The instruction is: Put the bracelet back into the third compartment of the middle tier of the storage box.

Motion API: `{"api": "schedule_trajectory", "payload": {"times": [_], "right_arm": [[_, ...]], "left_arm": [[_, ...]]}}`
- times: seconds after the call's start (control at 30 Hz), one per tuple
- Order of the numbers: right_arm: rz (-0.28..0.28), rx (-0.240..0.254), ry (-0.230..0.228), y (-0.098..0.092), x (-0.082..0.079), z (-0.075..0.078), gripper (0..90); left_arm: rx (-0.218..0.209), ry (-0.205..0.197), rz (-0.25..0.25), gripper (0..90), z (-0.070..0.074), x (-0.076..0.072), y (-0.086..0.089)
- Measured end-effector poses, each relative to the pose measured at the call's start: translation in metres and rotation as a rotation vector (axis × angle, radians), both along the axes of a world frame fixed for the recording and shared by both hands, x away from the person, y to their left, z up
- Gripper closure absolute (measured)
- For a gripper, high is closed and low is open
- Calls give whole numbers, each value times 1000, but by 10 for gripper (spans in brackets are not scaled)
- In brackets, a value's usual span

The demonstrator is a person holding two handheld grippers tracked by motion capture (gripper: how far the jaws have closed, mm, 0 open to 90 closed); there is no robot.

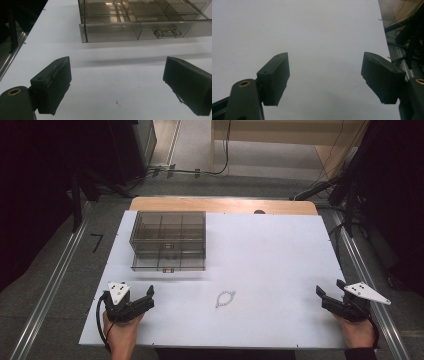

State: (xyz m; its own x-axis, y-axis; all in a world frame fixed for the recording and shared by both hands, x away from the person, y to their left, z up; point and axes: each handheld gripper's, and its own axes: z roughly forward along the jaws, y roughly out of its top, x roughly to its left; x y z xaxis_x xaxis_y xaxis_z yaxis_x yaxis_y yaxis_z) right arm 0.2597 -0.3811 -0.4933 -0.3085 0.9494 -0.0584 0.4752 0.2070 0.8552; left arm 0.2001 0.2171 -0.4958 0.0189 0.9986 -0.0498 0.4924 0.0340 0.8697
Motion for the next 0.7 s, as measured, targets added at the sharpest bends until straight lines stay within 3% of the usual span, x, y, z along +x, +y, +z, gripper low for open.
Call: {"api": "schedule_trajectory", "payload": {"times": [0.7], "right_arm": [[2, -3, 1, 2, 0, 0, 211]], "left_arm": [[8, 1, -16, 89, 1, -3, -13]]}}
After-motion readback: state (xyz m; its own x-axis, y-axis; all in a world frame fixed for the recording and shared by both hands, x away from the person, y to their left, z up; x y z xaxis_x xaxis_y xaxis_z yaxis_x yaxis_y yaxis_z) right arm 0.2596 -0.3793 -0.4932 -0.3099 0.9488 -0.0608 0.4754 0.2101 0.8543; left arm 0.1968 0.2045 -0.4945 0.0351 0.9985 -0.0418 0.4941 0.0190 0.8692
